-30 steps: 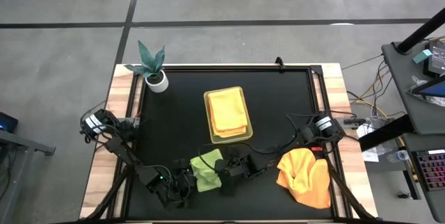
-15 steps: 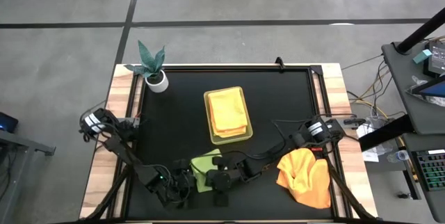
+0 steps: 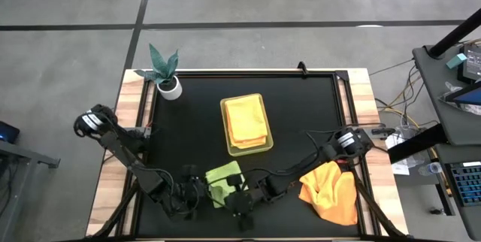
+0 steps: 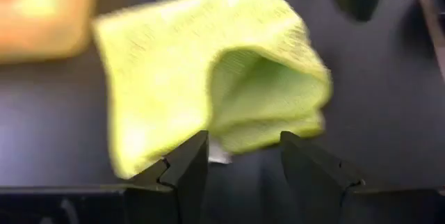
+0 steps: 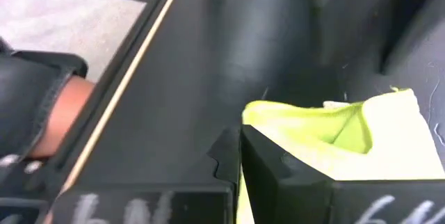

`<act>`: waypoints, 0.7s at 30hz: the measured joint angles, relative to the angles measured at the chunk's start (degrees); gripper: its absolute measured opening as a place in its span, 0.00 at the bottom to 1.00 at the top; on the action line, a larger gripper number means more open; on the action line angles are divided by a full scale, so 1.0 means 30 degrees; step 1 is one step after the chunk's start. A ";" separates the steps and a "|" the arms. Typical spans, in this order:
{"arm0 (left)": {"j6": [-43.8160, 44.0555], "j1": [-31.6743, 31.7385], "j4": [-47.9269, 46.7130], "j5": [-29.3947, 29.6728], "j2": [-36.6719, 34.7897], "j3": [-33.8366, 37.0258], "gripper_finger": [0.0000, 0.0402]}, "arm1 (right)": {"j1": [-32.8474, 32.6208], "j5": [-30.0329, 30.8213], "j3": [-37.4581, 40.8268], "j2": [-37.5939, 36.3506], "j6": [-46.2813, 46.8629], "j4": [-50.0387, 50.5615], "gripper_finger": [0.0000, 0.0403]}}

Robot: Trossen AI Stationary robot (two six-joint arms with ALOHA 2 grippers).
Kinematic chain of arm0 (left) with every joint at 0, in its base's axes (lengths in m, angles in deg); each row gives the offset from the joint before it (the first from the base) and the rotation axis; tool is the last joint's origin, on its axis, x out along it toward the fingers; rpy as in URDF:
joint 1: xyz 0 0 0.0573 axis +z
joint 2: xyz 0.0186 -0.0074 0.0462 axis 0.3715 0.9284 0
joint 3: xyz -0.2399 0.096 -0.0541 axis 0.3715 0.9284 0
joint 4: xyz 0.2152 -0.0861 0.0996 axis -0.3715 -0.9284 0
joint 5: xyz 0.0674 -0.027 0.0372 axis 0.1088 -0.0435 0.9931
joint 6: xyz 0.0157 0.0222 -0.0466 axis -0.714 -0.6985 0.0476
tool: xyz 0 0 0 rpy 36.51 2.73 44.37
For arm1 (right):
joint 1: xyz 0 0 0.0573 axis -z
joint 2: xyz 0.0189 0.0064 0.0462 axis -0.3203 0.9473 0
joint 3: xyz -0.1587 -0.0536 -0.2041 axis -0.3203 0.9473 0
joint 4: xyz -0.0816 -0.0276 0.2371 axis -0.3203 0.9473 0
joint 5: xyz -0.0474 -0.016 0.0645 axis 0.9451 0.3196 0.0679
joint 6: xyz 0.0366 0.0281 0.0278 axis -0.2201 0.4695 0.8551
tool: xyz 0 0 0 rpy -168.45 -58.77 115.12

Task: Fold microfiber towels
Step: Fold the green microfiber cloth

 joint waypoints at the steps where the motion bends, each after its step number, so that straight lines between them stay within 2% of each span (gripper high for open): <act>1: -0.0603 0.0045 -0.0175 0.0537 -0.0049 0.0000 0.41 | -0.0043 -0.0006 0.0007 -0.0143 0.0003 0.0381 0.02; 5: -0.4319 0.0170 -0.0520 0.1780 -0.0030 0.0000 0.41 | -0.0231 0.0490 0.0153 -0.0735 0.0077 0.2516 0.02; 10: -0.7519 0.0345 -0.1070 0.1877 0.0576 0.0000 0.41 | -0.0390 0.0709 0.0189 -0.1026 0.0266 0.4093 0.02; 15: -0.8480 0.0696 -0.1276 0.2336 0.1155 0.0007 0.40 | -0.0559 0.0618 0.0229 -0.1044 0.0373 0.4425 0.02; 21: -0.8700 0.1024 -0.1283 0.2266 0.1593 0.0007 0.28 | -0.0508 0.0966 0.0233 -0.1044 0.0380 0.4389 0.02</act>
